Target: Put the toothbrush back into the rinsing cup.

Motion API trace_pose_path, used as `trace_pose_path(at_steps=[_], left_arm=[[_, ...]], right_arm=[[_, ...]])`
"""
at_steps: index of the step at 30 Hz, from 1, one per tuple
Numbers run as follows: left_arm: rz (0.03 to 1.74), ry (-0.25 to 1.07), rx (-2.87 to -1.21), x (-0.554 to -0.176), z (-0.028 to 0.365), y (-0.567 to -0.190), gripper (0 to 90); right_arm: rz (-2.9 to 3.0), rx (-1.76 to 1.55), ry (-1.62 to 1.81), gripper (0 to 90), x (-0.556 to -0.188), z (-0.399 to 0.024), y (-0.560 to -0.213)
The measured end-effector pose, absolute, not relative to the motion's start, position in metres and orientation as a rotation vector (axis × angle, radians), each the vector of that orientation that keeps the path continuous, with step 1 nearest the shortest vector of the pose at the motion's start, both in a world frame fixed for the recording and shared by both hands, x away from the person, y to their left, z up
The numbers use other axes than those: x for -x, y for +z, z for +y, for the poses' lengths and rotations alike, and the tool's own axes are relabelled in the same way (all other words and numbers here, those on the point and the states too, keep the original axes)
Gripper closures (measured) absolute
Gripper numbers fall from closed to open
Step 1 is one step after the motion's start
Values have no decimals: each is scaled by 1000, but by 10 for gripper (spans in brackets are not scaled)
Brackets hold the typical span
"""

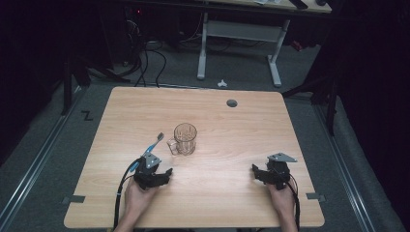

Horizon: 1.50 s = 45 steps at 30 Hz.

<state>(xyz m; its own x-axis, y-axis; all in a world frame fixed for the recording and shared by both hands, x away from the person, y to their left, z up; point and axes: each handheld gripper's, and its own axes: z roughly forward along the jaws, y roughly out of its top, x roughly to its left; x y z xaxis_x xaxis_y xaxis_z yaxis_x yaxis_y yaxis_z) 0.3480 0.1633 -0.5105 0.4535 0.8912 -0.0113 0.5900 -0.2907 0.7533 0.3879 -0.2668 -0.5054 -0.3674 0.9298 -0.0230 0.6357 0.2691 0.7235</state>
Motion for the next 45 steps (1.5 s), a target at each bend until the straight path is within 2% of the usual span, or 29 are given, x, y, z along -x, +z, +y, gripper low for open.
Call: trace_pose_path(at_steps=[16, 23, 45], left_arm=[[1224, 541, -1993, -340, 165, -510, 337], [1197, 449, -1932, -333, 173, -504, 357], [1262, 485, -1881, -308, 210, -495, 403]], right_arm=[[2096, -1414, 878, 244, -388, -267, -505], [2096, -1415, 878, 242, -388, -267, -505], [2095, -1415, 878, 241, -388, -267, -505]])
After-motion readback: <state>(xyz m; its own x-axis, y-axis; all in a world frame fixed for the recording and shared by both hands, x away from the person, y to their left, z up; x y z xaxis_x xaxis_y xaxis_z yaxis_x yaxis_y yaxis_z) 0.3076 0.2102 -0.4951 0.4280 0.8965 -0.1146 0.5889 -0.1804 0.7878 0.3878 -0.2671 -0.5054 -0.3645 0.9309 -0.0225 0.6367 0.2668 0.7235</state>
